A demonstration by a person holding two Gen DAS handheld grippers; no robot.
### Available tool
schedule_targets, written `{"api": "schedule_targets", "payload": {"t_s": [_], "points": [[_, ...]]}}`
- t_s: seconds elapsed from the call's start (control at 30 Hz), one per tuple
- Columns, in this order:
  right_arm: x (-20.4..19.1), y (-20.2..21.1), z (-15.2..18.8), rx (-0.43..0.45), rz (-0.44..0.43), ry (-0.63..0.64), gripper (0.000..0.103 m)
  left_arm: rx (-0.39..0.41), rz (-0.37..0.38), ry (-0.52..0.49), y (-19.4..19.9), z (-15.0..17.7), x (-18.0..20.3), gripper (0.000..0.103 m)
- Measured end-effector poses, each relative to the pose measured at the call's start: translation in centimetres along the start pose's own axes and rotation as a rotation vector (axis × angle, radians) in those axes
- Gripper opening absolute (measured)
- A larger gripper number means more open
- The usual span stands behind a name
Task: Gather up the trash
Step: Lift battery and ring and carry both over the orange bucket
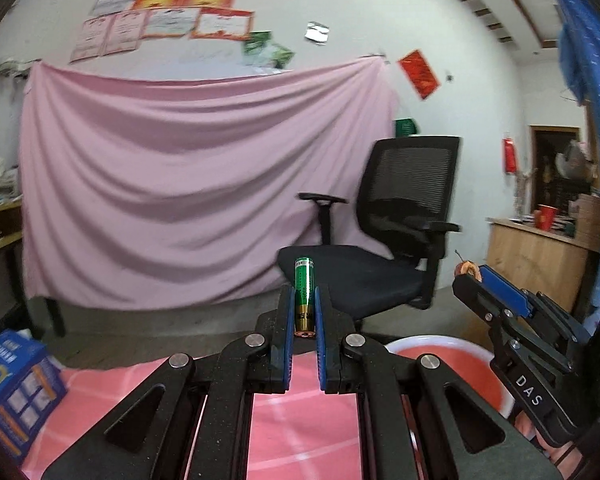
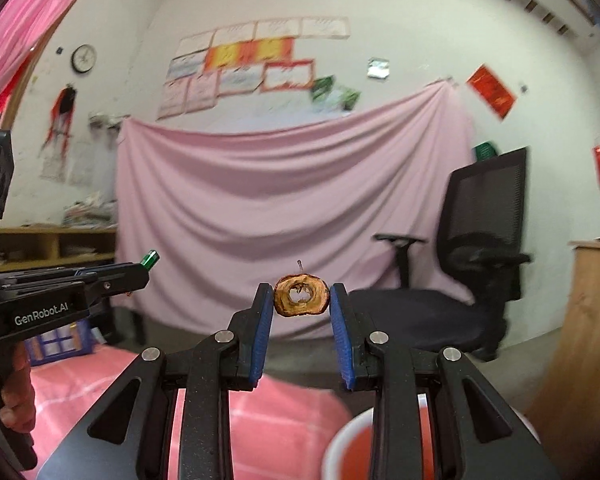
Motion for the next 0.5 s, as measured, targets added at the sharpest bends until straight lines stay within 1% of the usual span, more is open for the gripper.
{"api": "schedule_targets", "payload": {"t_s": [0.13,0.23,0.33,0.5], "points": [[2.9,0.7,0.1,0.004,0.067,-0.016,0.027,0.000,0.080,-0.031,-1.7,0.0,3.6,0.007],[4.9,0.8,0.6,-0.012,0.111,-0.033,0.027,-0.017,0.119,-0.043,-3.0,0.5,6.0,0.007],[6.8,1.0,1.4,-0.045,0.145,-0.058,0.027,-0.038,0.149,-0.039,-4.3,0.8,8.0,0.007],[9.2,1.2,2.7,-0.103,0.187,-0.103,0.027,-0.086,0.182,-0.022,-6.3,1.5,9.7,0.007]]}}
Point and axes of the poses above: each gripper's, at about its wrist camera, not at the fingertips, and y roughly against the way its jaws point, x to its right, z to its underside, the point moved 4 cm from there along -y, roughly the way its jaws point, and after that the axes turned 5 degrees about x, right-handed, at the moved point
